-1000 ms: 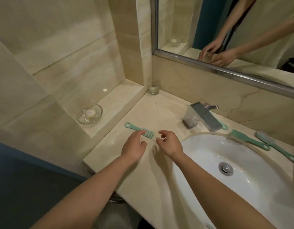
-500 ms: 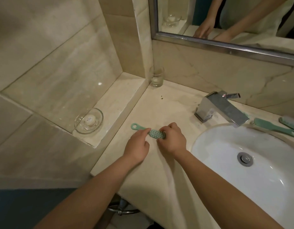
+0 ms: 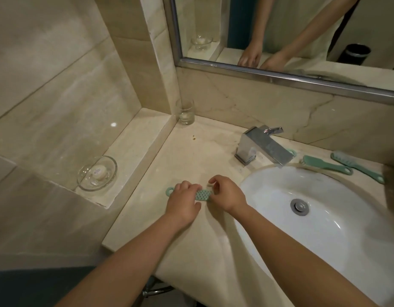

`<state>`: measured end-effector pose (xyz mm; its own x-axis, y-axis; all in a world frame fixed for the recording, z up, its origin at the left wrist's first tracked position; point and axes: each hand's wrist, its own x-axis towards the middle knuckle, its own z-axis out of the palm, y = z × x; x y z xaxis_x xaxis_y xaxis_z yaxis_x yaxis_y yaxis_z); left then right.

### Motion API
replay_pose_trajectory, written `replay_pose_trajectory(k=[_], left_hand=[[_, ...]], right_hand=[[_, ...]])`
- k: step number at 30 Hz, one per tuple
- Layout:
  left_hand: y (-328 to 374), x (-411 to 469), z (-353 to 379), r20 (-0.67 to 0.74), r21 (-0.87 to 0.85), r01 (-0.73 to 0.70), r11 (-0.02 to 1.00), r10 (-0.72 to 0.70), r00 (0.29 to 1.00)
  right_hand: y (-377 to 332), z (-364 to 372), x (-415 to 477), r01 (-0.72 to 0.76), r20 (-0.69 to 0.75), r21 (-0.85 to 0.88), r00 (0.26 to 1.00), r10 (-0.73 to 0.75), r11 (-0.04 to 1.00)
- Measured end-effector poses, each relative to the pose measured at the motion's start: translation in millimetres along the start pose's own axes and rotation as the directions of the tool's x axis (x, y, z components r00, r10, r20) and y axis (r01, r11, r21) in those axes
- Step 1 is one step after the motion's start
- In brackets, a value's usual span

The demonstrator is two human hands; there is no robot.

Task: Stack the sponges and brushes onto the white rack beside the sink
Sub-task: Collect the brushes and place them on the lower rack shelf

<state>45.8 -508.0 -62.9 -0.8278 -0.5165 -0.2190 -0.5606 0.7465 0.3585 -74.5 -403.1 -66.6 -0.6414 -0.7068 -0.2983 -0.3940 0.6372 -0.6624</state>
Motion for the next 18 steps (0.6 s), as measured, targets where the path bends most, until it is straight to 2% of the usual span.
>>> replay_pose_trajectory(k=[5, 8, 11, 14, 18], left_hand=[[27.1, -7.0, 7.8, 0.023, 0.141, -0.022, 0.990, 0.019, 1.000], [39.9, -14.3, 16.2, 0.033, 0.120, -0.046, 0.992, 0.043, 0.999], [58.4, -21.8, 25.4, 0.054, 0.144, -0.070, 0.987, 0.063, 0.997], [80.4, -25.2, 34.2, 0.065, 0.131, -0.054, 0.990, 0.045, 0.997], [112.7, -22.7, 44.5, 0.108, 0.067, -0.057, 0.996, 0.050, 0.993]], right_hand=[[22.9, -9.6, -13.1, -0.099, -0.011, 0.091, 0.995, 0.101, 0.991], [33.2, -14.5, -20.4, -0.167, 0.025, 0.103, 0.986, 0.165, 0.981], [46.9, -19.9, -31.6, -0.234, 0.122, 0.103, 0.968, 0.221, 0.967], [65.5, -31.5, -43.7, -0.285, 0.195, 0.182, 0.949, 0.249, 0.941], [92.5, -61.1, -58.0, -0.353, 0.181, 0.356, 0.934, 0.307, 0.865]])
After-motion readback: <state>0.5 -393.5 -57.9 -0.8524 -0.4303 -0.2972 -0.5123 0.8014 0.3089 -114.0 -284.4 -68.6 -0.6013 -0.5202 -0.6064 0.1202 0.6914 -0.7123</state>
